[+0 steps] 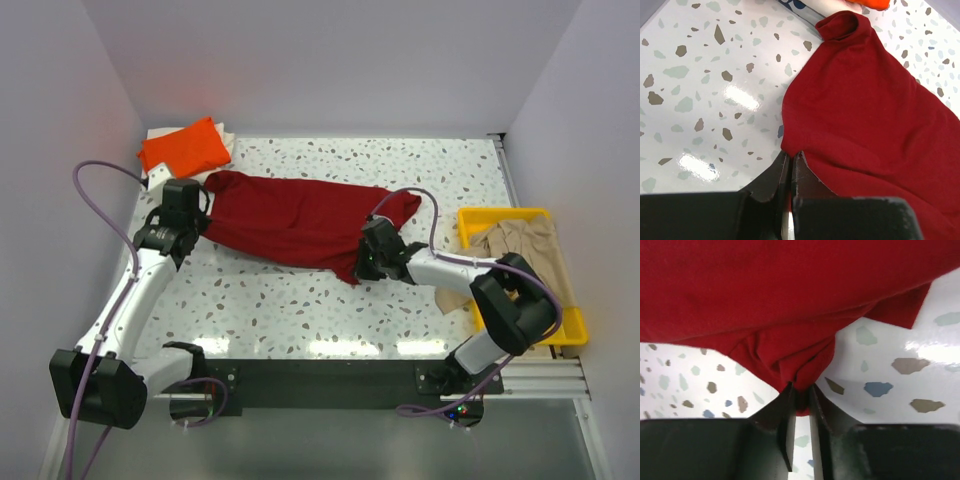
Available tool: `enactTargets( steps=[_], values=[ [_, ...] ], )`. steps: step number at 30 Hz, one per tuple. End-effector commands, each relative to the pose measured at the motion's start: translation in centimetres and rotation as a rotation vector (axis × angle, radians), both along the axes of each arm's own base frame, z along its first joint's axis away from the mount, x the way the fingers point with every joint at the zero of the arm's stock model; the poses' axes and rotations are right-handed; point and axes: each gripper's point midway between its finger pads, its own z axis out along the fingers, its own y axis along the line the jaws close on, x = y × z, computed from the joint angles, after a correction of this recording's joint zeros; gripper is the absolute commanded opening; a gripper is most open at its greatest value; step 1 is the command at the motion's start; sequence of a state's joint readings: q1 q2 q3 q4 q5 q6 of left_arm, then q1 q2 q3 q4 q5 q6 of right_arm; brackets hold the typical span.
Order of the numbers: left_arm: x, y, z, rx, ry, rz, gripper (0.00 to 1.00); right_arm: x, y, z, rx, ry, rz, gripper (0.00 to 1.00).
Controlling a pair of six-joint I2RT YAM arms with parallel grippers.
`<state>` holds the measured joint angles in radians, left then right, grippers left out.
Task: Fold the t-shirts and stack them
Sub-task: Flatten the tshirt out
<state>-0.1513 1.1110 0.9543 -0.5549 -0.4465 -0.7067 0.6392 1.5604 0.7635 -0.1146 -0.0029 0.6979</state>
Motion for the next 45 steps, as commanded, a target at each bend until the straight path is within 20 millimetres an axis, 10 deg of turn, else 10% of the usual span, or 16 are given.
enactTargets(
  steps=[1,10,15,20,27,35,45],
  values=[
    [1.4,0.2,2.8,0.021,-0.076,-0.021,0.0,1.8,-0.4,2.0,-0.009,-0.069,-0.064,0.11],
    [1.7,-0.1,4.4,0.027,-0.111,-0.053,0.0,-1.3,-1.1,13.6,0.082,-0.192,0.008,0.0],
    [1.9,0.0,5.3,0.035,-0.127,-0.06,0.0,-3.7,-0.4,15.8,0.145,-0.168,0.074,0.0],
    [2.2,0.1,5.2,0.038,-0.122,-0.063,0.0,-4.4,3.0,14.4,0.149,-0.126,0.153,0.1],
    [2.0,0.2,4.4,0.044,-0.096,-0.067,0.0,-5.3,2.8,11.9,0.07,-0.138,0.166,0.63],
    [2.0,-0.4,3.7,0.02,-0.089,-0.09,0.0,-1.1,-6.3,8.4,-0.116,-0.13,-0.102,0.55],
    [1.5,-0.2,3.1,0.035,-0.073,-0.098,0.0,0.6,-7.6,2.4,-0.08,-0.011,-0.197,0.41]
  ],
)
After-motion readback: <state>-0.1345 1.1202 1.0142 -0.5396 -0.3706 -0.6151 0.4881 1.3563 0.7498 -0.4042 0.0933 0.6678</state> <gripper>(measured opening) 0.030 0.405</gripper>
